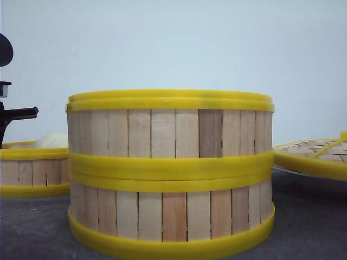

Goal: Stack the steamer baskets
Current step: 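Move the left gripper to the rim of the one-bun basket, then lift the one-bun basket with the left gripper over the stack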

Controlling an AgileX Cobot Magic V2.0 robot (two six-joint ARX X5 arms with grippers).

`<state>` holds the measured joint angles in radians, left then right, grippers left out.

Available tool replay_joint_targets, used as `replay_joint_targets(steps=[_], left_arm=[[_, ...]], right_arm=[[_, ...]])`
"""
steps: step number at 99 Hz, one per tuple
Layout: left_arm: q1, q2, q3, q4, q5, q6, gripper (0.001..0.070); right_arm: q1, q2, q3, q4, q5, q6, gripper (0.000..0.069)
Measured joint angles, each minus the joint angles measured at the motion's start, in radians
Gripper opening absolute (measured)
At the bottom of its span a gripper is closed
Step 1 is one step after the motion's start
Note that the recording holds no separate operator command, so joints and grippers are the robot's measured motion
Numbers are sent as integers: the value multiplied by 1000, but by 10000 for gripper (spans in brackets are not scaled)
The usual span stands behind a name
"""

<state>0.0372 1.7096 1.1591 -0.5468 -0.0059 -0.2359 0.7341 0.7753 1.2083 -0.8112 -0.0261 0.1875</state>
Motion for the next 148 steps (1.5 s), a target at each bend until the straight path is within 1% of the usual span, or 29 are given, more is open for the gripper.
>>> replay_joint_targets(steps=[13,21,26,33,41,45,56,59,66,72,85,98,106,121,135,148], left_arm=[[3,-21,-1,23,1,0,24],[12,-73,-2,28,14,14,24],[21,-116,-3,32,36,16,24],[38,-179,-2,47,96,15,24],[50,-246,5,39,182,14,24],[51,-275,9,27,234,14,24],[37,-355,11,-39,399,14,24],[27,-375,11,-61,430,15,24],[-2,-420,12,-95,485,15,24],[-32,-459,12,-113,507,15,24],[-109,-525,15,-131,510,15,24],[-197,-533,37,-162,500,15,24],[-252,-532,51,-164,470,16,24],[-338,-524,69,-160,381,16,24],[-375,-475,69,-168,361,16,24],[-420,-431,69,-178,316,16,24]], right_arm=[[0,1,0,-2,0,0,316],[0,1,0,-10,0,0,316],[0,1,0,-14,0,0,316],[0,0,0,-15,0,0,316],[0,0,0,-15,2,0,316],[0,0,0,-14,4,0,316],[0,1,0,-14,4,-2,316],[0,0,0,-14,5,-3,316],[0,0,0,-13,20,-3,316],[0,0,0,-13,31,-4,316],[0,0,0,-8,31,-5,316],[0,0,0,-8,31,-5,316],[0,-3,0,-8,31,-5,316],[0,-28,0,-8,31,-4,316],[0,-58,0,-8,31,-4,316],[0,-74,0,-8,31,0,316]])
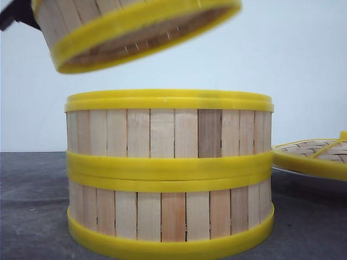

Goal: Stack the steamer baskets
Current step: 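Lift the one-bun basket with the left gripper over the stack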

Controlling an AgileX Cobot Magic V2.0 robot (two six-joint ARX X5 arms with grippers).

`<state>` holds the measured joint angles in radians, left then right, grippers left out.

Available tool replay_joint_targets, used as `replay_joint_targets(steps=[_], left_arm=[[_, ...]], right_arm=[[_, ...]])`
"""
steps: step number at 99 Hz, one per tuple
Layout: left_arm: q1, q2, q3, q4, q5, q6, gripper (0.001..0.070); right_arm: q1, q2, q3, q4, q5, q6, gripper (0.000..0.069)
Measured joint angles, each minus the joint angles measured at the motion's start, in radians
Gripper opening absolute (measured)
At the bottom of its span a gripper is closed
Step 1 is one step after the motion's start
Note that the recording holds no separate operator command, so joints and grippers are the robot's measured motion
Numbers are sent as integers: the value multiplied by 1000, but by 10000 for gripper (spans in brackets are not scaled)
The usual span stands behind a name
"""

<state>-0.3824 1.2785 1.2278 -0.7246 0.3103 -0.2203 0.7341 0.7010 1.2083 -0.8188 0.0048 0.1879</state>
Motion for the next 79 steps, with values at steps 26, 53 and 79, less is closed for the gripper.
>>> replay_joint_targets(steps=[26,53,79], left_arm=[[-83,26,0,-1,-113,13,24],[-116,58,0,-13,-162,17,24],[-139,64,0,-29,-177,18,24]], right_arm=[[0,1,0,-19,0,1,316],[0,1,0,-23,0,3,316],[0,1,0,-29,0,3,316]])
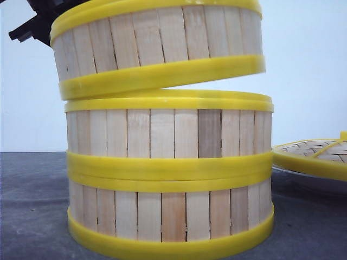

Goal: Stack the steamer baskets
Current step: 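Lift the one-bun basket with the left gripper over the stack, then lower the basket onto the stack and open the left gripper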

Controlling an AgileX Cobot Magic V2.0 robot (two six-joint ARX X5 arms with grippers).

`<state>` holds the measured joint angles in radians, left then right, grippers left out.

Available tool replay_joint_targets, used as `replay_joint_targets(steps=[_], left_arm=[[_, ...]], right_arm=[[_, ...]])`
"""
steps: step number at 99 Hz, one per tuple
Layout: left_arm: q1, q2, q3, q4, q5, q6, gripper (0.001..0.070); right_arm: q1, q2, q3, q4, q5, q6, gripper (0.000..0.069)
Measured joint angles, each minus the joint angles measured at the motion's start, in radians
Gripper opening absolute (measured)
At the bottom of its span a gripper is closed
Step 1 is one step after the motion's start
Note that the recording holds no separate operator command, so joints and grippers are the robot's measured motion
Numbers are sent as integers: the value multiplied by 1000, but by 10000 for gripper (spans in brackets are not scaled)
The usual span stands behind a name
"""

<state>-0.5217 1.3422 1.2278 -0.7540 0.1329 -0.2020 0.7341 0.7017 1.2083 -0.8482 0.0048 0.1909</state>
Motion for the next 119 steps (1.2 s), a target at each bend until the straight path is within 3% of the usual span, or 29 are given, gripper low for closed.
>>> replay_joint_targets(steps=[14,67,119], left_arm=[[-17,1,0,-4,-33,0,24],[-46,35,1,14,-68,5,24],[-84,109,93,5,-103,25,24]], right_arm=[[0,0,0,0,0,0,316],[0,1,0,0,0,0,316],[0,1,0,-34,0,2,316]])
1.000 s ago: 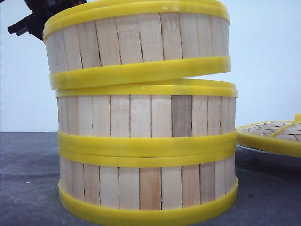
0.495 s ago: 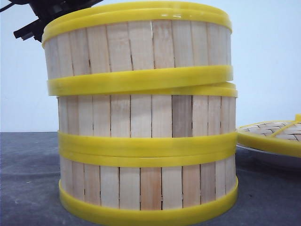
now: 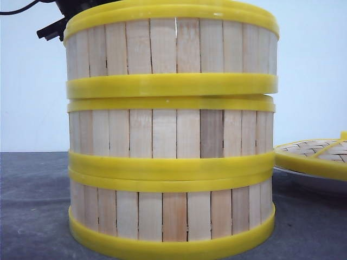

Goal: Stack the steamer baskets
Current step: 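Lower the basket onto the stack and open the left gripper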

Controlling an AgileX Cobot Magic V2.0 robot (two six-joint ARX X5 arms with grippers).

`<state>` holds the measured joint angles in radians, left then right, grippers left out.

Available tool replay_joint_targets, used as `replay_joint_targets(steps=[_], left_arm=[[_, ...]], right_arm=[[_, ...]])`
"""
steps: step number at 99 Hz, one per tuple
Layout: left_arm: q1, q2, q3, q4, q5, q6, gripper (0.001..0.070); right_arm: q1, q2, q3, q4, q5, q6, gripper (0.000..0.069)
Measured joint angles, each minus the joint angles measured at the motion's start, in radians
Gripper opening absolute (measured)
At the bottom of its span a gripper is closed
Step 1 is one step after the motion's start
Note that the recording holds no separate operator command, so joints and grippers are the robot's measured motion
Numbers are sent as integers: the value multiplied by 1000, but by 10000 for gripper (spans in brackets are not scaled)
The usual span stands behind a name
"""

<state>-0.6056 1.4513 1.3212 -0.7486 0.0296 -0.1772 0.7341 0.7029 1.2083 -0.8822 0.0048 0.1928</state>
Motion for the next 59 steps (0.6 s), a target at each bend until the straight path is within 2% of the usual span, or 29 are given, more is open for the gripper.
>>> replay_joint_targets(steps=[59], left_arm=[[-2,28,4,16,-21,-2,24]], right_arm=[[0,0,0,0,-1,6,316]])
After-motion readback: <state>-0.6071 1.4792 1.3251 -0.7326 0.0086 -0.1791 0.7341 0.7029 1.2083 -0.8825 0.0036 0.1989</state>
